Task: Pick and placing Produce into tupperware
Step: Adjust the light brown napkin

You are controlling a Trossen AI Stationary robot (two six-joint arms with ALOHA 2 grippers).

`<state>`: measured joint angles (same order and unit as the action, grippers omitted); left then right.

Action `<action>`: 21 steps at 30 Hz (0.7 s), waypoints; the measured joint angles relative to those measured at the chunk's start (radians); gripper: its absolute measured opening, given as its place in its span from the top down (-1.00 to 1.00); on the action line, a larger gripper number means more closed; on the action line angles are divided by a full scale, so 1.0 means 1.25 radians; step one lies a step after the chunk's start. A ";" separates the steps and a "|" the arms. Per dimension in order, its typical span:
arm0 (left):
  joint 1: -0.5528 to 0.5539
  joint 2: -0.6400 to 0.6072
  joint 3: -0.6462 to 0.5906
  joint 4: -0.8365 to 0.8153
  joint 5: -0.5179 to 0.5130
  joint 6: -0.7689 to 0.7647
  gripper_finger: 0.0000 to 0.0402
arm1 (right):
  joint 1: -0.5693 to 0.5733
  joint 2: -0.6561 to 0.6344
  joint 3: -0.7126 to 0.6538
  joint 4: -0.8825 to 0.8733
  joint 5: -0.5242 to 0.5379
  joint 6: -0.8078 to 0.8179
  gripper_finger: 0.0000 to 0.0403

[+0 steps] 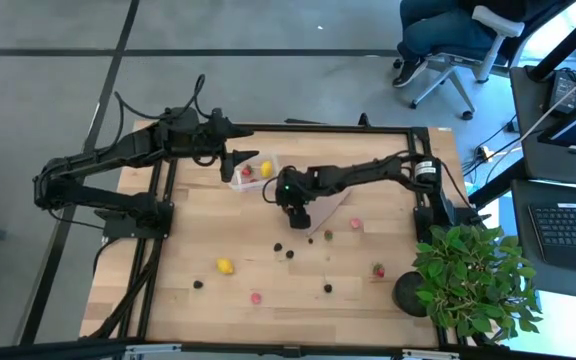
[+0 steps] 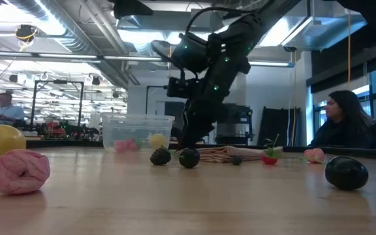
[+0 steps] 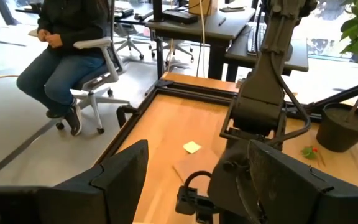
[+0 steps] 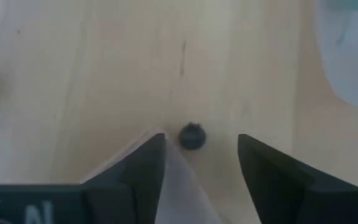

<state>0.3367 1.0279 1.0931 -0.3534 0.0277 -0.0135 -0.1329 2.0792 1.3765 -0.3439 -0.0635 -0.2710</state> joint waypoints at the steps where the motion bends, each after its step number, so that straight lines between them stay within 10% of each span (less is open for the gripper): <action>1: 0.000 0.000 0.000 0.000 0.000 0.000 -0.33 | 0.000 0.000 -0.001 0.009 0.000 0.000 0.07; 21: 0.000 0.000 0.000 0.001 0.000 -0.002 -0.33 | 0.000 0.008 -0.006 -0.001 0.001 0.006 0.23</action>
<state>0.3367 1.0275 1.0931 -0.3522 0.0273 -0.0162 -0.1333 2.0888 1.3685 -0.3452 -0.0620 -0.2634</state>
